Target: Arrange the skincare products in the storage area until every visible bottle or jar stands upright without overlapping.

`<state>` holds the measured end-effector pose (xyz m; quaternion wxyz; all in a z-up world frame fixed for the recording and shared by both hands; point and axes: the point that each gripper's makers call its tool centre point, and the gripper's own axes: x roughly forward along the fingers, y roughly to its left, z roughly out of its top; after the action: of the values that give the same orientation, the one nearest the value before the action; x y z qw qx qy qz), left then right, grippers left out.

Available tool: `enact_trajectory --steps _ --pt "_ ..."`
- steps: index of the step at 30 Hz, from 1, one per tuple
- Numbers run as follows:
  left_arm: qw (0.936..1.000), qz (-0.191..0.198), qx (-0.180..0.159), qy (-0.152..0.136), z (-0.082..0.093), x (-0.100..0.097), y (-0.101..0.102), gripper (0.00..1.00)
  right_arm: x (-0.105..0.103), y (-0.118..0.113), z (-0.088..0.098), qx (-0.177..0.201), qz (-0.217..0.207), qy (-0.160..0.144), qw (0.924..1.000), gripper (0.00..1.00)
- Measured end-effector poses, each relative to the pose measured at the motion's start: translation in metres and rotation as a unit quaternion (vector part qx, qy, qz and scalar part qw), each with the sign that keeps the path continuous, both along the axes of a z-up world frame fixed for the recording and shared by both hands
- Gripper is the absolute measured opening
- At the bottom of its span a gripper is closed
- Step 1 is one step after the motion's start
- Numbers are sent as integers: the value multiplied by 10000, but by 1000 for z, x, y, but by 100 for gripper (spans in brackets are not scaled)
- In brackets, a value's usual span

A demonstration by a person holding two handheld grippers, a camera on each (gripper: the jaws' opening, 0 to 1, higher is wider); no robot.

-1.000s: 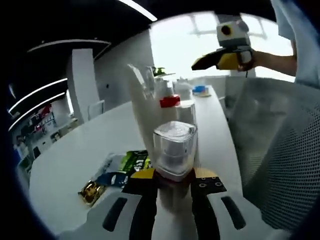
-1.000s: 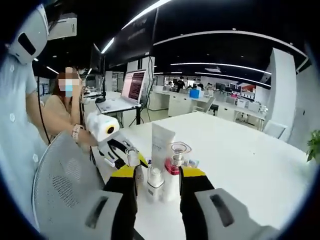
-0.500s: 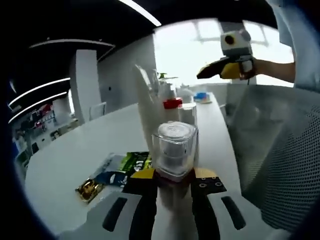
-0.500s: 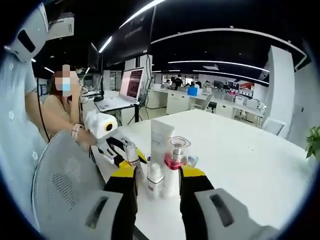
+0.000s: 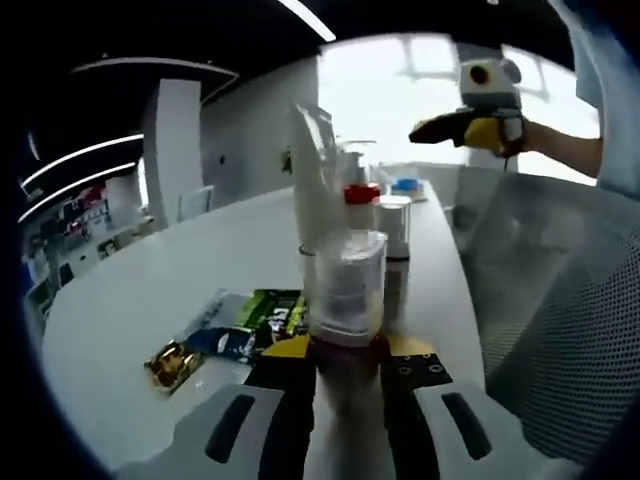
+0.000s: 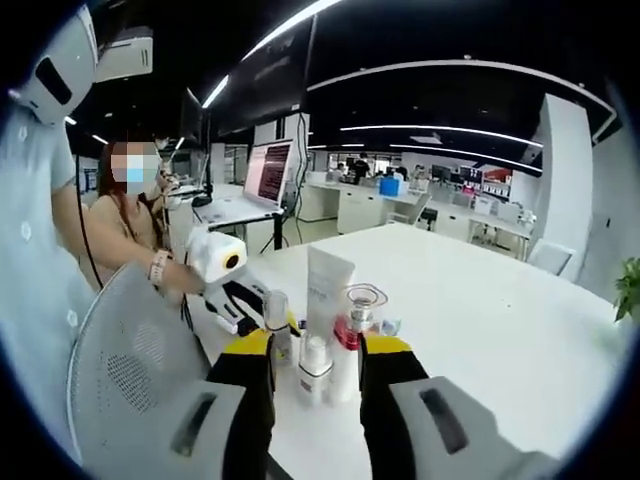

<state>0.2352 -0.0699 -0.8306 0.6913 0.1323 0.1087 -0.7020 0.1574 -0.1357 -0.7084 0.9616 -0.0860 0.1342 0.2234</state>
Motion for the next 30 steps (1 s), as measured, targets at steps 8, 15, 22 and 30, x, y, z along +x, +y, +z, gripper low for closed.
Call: enact_trajectory --steps 8,15,22,30 --pt "10000 8 53 32 -4 -3 3 25 -1 -1 -2 28 -16 4 10000 32" --pt "9990 343 277 -50 -5 8 17 29 1 -5 -15 -24 -36 165 9999 33" --pt "9974 456 540 111 -12 9 28 25 9 -10 -37 -26 -71 448 9990 36" --pt "9971 419 613 157 -12 5 26 17 16 -14 -50 -143 -68 664 9977 42"
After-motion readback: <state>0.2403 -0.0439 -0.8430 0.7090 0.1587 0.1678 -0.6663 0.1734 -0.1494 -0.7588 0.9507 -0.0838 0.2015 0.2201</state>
